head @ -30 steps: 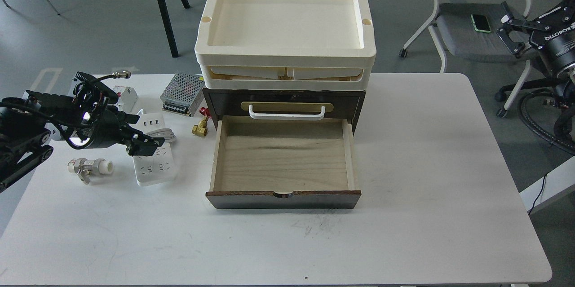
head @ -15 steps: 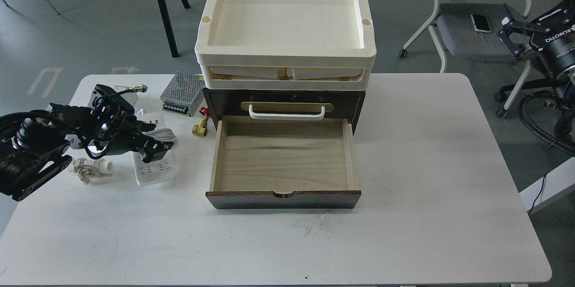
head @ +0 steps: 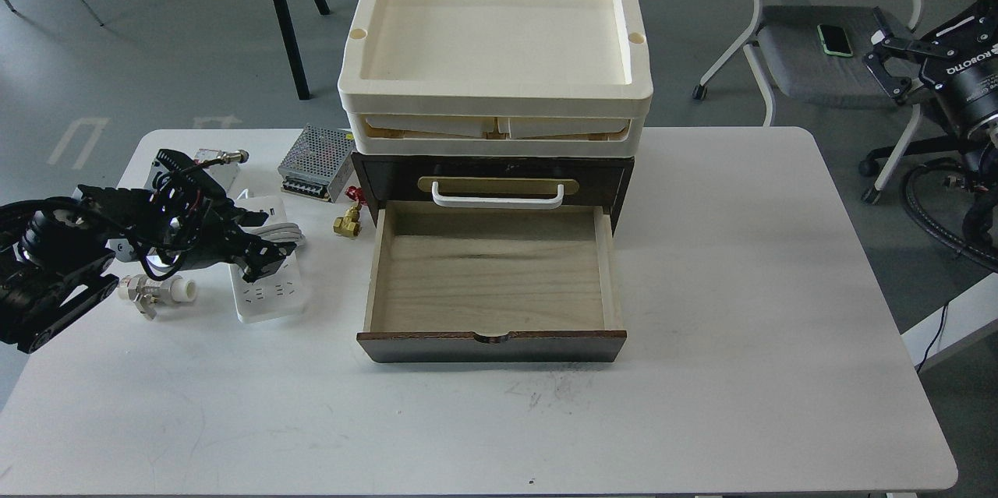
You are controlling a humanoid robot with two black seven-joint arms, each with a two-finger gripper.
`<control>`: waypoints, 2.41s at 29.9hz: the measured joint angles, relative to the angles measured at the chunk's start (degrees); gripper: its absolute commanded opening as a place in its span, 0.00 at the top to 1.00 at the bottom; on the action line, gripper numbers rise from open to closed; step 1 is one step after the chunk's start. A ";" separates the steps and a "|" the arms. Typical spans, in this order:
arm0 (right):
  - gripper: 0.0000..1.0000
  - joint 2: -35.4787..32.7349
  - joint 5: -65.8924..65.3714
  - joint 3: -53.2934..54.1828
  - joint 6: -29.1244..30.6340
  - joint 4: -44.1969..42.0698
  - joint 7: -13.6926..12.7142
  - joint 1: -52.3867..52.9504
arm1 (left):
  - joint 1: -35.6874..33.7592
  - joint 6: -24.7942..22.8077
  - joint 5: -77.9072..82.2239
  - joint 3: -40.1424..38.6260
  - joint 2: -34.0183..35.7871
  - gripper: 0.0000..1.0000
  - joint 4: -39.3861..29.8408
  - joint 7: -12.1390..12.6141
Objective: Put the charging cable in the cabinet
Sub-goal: 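Lower the left gripper onto the white power strip and close on it, then lift the power strip with cable and swing it toward the open drawer, then lower the power strip into the open wooden drawer with the left gripper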
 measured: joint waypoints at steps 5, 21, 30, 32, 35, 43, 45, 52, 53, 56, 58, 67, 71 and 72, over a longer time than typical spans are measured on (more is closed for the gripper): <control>0.00 0.05 0.00 0.04 0.00 0.00 0.00 -0.01 | 0.70 0.01 0.00 0.06 -0.65 0.48 1.02 -0.01; 0.00 0.10 0.00 0.03 0.00 -0.09 0.00 -0.10 | 1.65 0.95 -0.07 0.07 -3.56 1.00 6.14 0.00; 0.00 -0.01 0.00 0.27 0.00 -0.10 0.04 -0.27 | -0.18 3.89 -0.23 -0.05 -3.34 1.00 6.72 -0.02; 0.00 -0.01 0.00 0.28 0.00 -0.10 0.04 -0.27 | -1.97 3.88 -0.43 -0.09 -2.93 1.00 6.54 -0.02; 0.00 -0.11 0.00 0.28 0.00 -0.09 0.07 -0.27 | -4.25 3.74 -0.72 -0.15 -0.36 1.00 6.24 -0.02; 0.00 -0.79 0.00 0.46 0.00 -0.16 0.32 -0.43 | -6.62 -5.72 -15.63 -1.13 15.05 1.00 -4.73 0.01; 0.00 -0.81 0.00 0.46 0.00 -0.19 0.36 -0.45 | -6.94 -8.69 -22.17 -1.59 20.58 1.00 -12.88 0.01; 0.00 -0.81 0.00 0.47 0.00 -0.22 0.36 -0.46 | -3.39 -6.26 -49.16 -2.74 33.59 1.00 -41.90 0.01; 0.00 -0.81 0.00 0.47 0.00 -0.22 0.37 -0.45 | -2.11 -3.52 -51.12 -2.73 34.22 1.00 -45.59 0.00; 0.00 -0.85 0.00 0.47 0.00 -0.23 0.36 -0.45 | 1.88 4.01 -53.03 -2.56 34.24 1.00 -54.09 0.00; 0.00 -1.13 0.00 0.51 0.00 -0.29 0.37 -0.41 | 4.11 6.85 -53.28 -2.51 32.28 1.00 -57.69 0.00; 0.00 -1.33 0.00 0.46 0.00 -0.36 0.36 -0.40 | 7.80 13.01 -56.46 -2.40 18.07 1.00 -58.24 0.00; 0.00 -1.26 0.00 0.45 0.00 -0.36 0.36 -0.43 | 8.01 13.19 -57.53 -0.85 11.97 1.00 -53.06 0.00; 0.00 -1.26 0.00 0.45 0.00 -0.36 0.36 -0.44 | 8.01 13.23 -57.63 -0.07 10.65 1.00 -51.96 0.00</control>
